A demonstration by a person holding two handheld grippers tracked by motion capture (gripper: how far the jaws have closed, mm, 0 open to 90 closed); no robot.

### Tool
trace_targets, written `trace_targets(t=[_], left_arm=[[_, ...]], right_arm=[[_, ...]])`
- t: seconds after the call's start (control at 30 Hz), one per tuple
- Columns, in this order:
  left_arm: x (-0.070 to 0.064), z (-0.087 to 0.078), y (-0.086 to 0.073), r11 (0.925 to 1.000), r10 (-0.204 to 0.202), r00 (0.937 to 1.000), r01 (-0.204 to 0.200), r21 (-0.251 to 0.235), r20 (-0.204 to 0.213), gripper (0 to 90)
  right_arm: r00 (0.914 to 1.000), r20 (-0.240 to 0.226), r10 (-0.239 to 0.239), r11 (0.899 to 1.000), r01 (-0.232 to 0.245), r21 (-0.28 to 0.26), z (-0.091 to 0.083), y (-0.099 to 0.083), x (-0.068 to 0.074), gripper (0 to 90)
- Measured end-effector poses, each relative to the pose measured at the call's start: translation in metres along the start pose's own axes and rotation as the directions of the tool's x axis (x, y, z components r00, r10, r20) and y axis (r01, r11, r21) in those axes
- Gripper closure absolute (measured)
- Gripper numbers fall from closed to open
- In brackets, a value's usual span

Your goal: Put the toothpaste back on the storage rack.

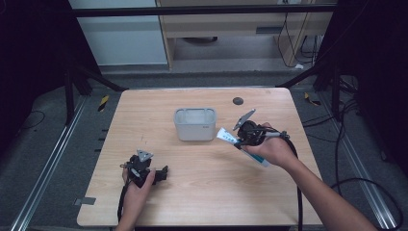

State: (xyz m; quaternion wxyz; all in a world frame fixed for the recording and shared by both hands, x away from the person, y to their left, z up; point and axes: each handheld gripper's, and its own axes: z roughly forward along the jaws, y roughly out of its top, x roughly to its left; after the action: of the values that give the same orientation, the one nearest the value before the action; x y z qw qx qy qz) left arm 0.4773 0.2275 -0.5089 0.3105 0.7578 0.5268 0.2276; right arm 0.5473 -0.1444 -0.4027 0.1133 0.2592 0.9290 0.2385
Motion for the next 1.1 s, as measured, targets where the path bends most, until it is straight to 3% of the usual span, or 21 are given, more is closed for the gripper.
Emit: trace_targets(t=[0.3, 0.53, 0.83, 1.1], left_arm=[[0.0, 0.0, 0.0, 1.0, 0.0, 1.0, 0.0, 0.0, 0.0, 0.0], [0.0, 0.0, 0.0, 1.0, 0.0, 1.0, 0.0, 0.0, 0.0, 0.0], [0.0, 0.0, 0.0, 1.0, 0.0, 1.0, 0.0, 0.0, 0.0, 0.0], [0.0, 0.0, 0.0, 1.0, 0.0, 1.0, 0.0, 0.0, 0.0, 0.0]], right_arm=[[1.0, -0.001, 0.008, 0.996, -0.008, -0.092, 0.0, 0.018, 0.014, 77.6], [0.9997, -0.007, 0.023, 0.985, -0.024, -0.172, -0.001, 0.032, 0.02, 77.6], [0.9995, -0.004, 0.03, 0.975, -0.03, -0.222, 0.0, 0.049, 0.026, 77.6], [0.9983, 0.007, 0.057, 0.96, -0.053, -0.276, 0.0, 0.06, 0.03, 77.6]])
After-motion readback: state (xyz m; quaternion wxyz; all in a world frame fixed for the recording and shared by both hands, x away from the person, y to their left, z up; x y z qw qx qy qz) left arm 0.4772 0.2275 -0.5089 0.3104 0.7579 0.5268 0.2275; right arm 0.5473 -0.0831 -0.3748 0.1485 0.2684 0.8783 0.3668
